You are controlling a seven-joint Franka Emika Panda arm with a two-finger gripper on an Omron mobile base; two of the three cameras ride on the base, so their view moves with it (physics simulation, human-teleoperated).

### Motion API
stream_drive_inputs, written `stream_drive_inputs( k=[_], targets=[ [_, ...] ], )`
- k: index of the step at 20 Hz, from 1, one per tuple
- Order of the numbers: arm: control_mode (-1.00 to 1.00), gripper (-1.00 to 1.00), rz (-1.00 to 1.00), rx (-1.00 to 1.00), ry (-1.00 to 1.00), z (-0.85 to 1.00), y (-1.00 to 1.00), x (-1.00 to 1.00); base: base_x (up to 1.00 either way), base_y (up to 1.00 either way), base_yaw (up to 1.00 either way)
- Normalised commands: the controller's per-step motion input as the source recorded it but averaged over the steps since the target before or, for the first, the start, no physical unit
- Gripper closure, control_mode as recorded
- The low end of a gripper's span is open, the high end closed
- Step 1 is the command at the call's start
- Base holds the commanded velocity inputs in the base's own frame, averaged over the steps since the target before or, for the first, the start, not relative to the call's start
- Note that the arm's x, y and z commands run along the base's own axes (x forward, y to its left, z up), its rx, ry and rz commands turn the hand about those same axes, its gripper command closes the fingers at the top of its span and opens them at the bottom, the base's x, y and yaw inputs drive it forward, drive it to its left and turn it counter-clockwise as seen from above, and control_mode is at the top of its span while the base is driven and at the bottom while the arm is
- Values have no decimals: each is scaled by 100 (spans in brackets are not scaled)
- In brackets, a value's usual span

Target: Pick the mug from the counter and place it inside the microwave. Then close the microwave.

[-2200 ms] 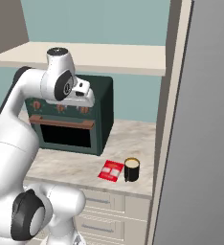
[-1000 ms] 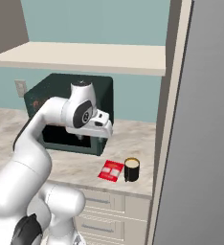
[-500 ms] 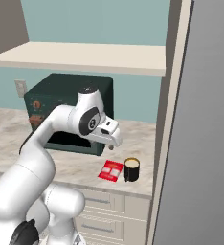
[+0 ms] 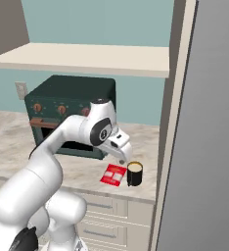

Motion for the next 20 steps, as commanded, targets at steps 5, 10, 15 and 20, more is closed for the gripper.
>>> stream_drive_inputs(
  k=[5, 10, 15, 20],
  targets=[
    [-100, -100, 0, 1, 2, -50, -30, 0, 0, 0, 0],
    [-100, -100, 1, 6, 0, -45, -29, 0, 0, 0, 0],
    [-100, -100, 6, 9, -7, -30, -9, 4, 0, 0, 0],
    [-100, -100, 2, 2, -19, -3, 0, 12, 0, 0, 0]
  ],
)
